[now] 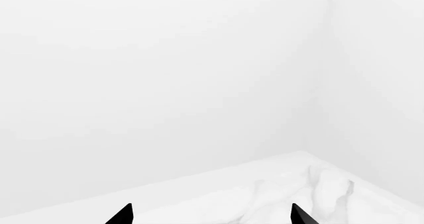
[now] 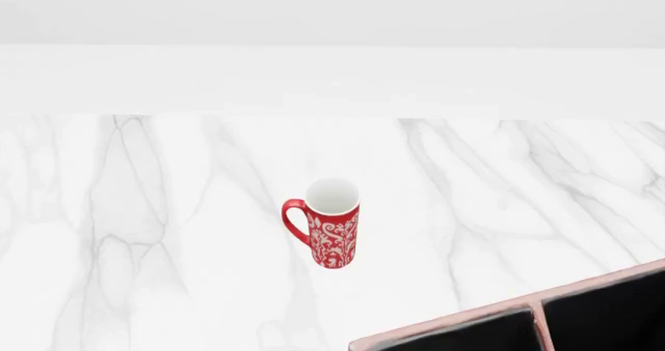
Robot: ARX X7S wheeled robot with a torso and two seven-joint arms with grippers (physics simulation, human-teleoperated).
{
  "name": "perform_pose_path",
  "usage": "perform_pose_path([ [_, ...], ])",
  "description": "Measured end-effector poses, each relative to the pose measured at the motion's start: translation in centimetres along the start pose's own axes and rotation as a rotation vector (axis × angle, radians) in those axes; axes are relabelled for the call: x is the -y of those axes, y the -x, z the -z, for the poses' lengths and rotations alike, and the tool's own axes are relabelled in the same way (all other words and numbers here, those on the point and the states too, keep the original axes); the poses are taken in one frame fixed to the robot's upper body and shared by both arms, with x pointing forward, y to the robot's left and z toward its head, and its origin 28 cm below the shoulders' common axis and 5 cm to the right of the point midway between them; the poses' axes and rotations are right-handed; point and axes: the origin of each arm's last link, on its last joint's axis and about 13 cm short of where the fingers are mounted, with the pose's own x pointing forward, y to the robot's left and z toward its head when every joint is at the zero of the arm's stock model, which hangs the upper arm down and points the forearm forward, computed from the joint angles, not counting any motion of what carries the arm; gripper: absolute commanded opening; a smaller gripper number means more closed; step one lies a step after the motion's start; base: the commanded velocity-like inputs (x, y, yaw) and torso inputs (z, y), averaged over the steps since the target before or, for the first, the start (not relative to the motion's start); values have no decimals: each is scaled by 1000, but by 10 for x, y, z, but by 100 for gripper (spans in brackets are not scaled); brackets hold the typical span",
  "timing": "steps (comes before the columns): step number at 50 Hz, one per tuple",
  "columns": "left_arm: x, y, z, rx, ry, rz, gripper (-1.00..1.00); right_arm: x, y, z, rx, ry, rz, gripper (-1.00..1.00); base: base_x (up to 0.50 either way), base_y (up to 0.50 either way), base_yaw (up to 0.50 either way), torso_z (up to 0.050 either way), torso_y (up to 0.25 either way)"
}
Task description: Pick up the book and place it in the right compartment of the caddy.
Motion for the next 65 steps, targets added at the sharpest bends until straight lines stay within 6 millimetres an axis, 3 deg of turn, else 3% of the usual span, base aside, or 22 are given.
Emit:
perform_pose_path([
  [26,2,0,1,-1,-2,6,100,-1,-5,3,41,-16,6,-100,1,-1,0,0,0],
  [27,2,0,1,-1,-2,7,100,-1,-6,3,42,-16,6,100,12,0,0,0,0],
  [65,5,0,1,0,-4,14,100,-1,-10,13,-19,-6,-5,100,0,0,0,0,0],
])
